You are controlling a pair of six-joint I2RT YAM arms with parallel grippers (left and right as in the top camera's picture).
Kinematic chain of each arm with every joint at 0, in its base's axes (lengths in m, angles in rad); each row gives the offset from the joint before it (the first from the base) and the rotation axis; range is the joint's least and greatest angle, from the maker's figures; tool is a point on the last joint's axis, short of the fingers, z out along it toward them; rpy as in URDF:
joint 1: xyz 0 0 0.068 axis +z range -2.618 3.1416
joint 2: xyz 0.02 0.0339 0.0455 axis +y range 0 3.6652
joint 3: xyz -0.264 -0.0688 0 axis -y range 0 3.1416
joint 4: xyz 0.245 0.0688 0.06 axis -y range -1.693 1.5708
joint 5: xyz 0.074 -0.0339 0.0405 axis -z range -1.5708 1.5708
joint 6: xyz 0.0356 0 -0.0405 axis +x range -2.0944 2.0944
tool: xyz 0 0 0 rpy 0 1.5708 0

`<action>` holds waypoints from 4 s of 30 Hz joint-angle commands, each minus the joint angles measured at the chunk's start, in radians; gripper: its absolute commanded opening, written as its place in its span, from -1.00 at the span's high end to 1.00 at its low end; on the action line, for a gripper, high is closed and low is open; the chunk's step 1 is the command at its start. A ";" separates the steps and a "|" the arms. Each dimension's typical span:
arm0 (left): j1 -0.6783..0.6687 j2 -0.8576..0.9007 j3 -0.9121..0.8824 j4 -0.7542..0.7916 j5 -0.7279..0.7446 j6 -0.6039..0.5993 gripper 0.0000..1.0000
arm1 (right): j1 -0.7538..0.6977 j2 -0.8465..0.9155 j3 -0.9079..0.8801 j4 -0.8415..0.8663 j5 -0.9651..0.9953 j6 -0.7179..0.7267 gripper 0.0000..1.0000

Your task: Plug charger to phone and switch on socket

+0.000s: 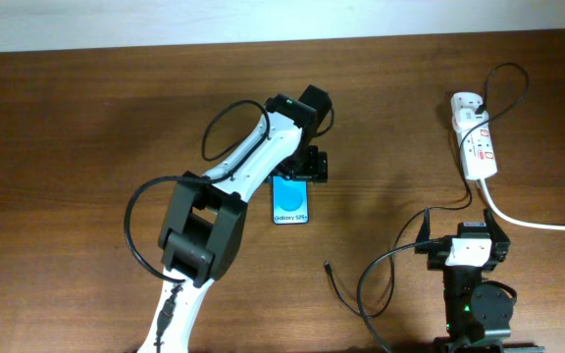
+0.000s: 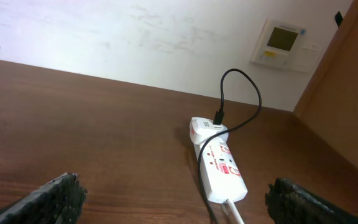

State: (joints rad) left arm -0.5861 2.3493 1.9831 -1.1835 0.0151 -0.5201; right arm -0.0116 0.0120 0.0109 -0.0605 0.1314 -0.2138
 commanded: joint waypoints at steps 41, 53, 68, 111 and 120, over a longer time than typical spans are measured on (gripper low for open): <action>-0.007 0.008 -0.156 0.146 0.004 -0.013 -0.70 | -0.003 -0.005 -0.005 -0.008 0.011 -0.003 -0.97; -0.006 0.006 -0.154 0.143 0.005 -0.013 -0.67 | -0.003 -0.005 -0.005 -0.008 0.011 -0.003 -0.97; 0.043 0.006 -0.058 0.058 0.007 -0.013 -0.59 | -0.003 -0.005 -0.005 -0.008 0.011 -0.003 -0.97; 0.158 0.008 -0.087 0.144 -0.048 -0.002 -0.64 | -0.003 -0.005 -0.005 -0.007 0.012 -0.003 -0.97; 0.147 0.008 -0.144 0.142 -0.001 -0.003 -0.98 | -0.003 -0.005 -0.005 -0.008 0.012 -0.003 -0.97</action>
State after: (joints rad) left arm -0.4374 2.3478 1.8870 -1.0344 -0.0341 -0.5236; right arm -0.0116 0.0120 0.0109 -0.0605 0.1314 -0.2142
